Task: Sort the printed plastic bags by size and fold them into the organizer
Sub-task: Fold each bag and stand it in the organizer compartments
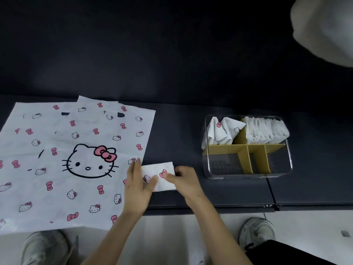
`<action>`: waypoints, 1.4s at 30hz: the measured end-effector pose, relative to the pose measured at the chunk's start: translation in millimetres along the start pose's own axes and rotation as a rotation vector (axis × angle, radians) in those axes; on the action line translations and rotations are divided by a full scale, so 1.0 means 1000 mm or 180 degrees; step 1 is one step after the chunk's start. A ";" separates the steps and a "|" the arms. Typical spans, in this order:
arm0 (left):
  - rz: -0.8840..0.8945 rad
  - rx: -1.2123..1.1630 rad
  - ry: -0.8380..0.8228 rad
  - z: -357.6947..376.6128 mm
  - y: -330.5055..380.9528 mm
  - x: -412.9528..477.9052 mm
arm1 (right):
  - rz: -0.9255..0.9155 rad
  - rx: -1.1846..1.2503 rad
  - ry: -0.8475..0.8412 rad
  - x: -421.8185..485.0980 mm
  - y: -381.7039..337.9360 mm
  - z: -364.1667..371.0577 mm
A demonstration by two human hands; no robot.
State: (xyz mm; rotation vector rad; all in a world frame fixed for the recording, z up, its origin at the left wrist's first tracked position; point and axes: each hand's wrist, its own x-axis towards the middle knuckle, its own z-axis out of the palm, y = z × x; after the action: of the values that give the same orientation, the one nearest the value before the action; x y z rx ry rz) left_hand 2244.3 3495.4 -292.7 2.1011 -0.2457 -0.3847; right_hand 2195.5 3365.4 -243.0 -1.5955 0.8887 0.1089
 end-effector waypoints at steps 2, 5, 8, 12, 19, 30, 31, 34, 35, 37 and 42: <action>-0.0716 -0.1251 -0.0152 -0.012 0.026 0.000 | -0.0083 0.0399 -0.0031 -0.015 -0.010 -0.019; -0.0772 -0.1859 -0.0506 -0.010 0.064 0.002 | -0.0194 0.0711 0.0198 -0.031 -0.021 -0.052; -0.0610 -0.1895 -0.0677 0.012 0.104 0.004 | -0.0177 0.1108 0.0512 -0.046 -0.026 -0.088; 0.0338 -0.0738 -0.0628 0.049 0.150 0.024 | -0.0415 0.1021 0.1476 -0.051 -0.019 -0.139; 0.2333 0.1163 -0.0840 0.117 0.204 0.100 | -0.0564 0.0892 0.2231 -0.040 -0.021 -0.213; 0.2583 0.2163 -0.1215 0.137 0.201 0.123 | -0.0652 0.0932 0.2380 -0.029 -0.023 -0.237; 0.2604 0.2123 -0.1211 0.133 0.199 0.122 | -0.0689 0.0911 0.2414 -0.027 -0.025 -0.236; 0.2577 0.1914 -0.1197 0.122 0.190 0.118 | -0.0905 0.0581 0.2654 -0.015 -0.031 -0.231; 0.2537 0.1866 -0.1166 0.119 0.186 0.116 | -0.1013 0.0316 0.2747 -0.009 -0.033 -0.227; 0.2430 0.1766 -0.1018 0.114 0.176 0.113 | -0.1218 -0.0275 0.2866 0.005 -0.039 -0.216; 0.2187 0.1244 -0.0558 0.119 0.152 0.104 | -0.1128 -0.2258 0.2403 0.040 -0.056 -0.179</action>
State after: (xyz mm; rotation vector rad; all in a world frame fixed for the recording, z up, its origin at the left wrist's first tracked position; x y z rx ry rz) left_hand 2293.8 3288.2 -240.9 2.1931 -1.1844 -0.1048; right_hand 2183.9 3186.3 -174.5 -2.5105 1.1880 -0.5171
